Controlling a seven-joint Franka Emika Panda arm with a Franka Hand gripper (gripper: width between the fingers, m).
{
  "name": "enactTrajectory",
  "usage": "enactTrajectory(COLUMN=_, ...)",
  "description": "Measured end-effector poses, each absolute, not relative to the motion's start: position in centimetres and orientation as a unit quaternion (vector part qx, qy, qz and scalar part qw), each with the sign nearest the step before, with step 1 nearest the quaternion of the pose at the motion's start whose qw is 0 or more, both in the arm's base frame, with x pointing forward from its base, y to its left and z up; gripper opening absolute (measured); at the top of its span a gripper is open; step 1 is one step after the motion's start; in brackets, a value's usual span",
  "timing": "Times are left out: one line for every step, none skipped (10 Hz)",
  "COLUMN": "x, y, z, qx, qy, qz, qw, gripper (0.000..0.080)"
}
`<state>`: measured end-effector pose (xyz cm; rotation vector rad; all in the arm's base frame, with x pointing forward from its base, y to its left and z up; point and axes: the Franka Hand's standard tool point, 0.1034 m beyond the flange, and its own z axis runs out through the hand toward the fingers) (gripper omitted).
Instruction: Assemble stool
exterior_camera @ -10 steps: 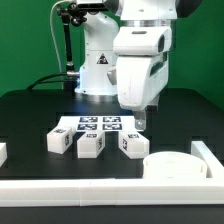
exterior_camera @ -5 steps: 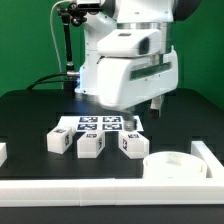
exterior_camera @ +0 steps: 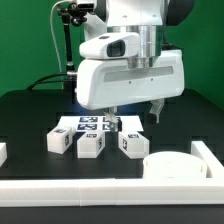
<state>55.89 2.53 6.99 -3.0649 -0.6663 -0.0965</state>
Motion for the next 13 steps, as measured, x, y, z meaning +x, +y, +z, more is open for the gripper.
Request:
enactTrajectory(x=55.9, y=2.6, z=7.0, qx=-0.980, qy=-0.198, qz=-0.031, qw=0.003, gripper=0.0649)
enactTrajectory(x=55.9, y=2.7, z=7.0, qx=-0.988, qy=-0.152, qz=-0.031, qw=0.007, gripper=0.0649)
enactTrajectory(x=55.7, y=2.9, z=6.8, qx=-0.995, qy=-0.091, qz=-0.027, qw=0.008, gripper=0.0649)
enactTrajectory(x=55.6, y=2.9, z=6.6, qx=-0.998, qy=-0.053, qz=-0.025, qw=0.008, gripper=0.0649)
enactTrajectory(x=55.6, y=3.1, z=6.5, qx=-0.999, qy=-0.029, qz=-0.026, qw=0.012, gripper=0.0649)
enactTrajectory(x=55.6, y=3.2, z=6.5, qx=-0.999, qy=-0.028, qz=-0.026, qw=0.013, gripper=0.0649)
enactTrajectory(x=55.3, y=3.2, z=6.5, qx=-0.999, qy=-0.030, qz=-0.012, qw=0.013, gripper=0.0649)
enactTrajectory(x=55.4, y=3.2, z=6.5, qx=-0.999, qy=-0.030, qz=-0.012, qw=0.013, gripper=0.0649)
enactTrajectory(x=55.1, y=3.1, z=6.3, qx=-0.999, qy=-0.030, qz=-0.001, qw=0.013, gripper=0.0649)
enactTrajectory(x=54.2, y=3.0, z=5.9, qx=-0.998, qy=-0.029, qz=0.058, qw=0.012, gripper=0.0649)
enactTrajectory(x=54.2, y=2.9, z=5.7, qx=-0.995, qy=-0.024, qz=0.098, qw=0.013, gripper=0.0649)
enactTrajectory(x=54.1, y=3.0, z=5.8, qx=-0.991, qy=-0.021, qz=0.133, qw=0.017, gripper=0.0649)
enactTrajectory(x=54.0, y=3.1, z=5.8, qx=-0.988, qy=-0.021, qz=0.153, qw=0.017, gripper=0.0649)
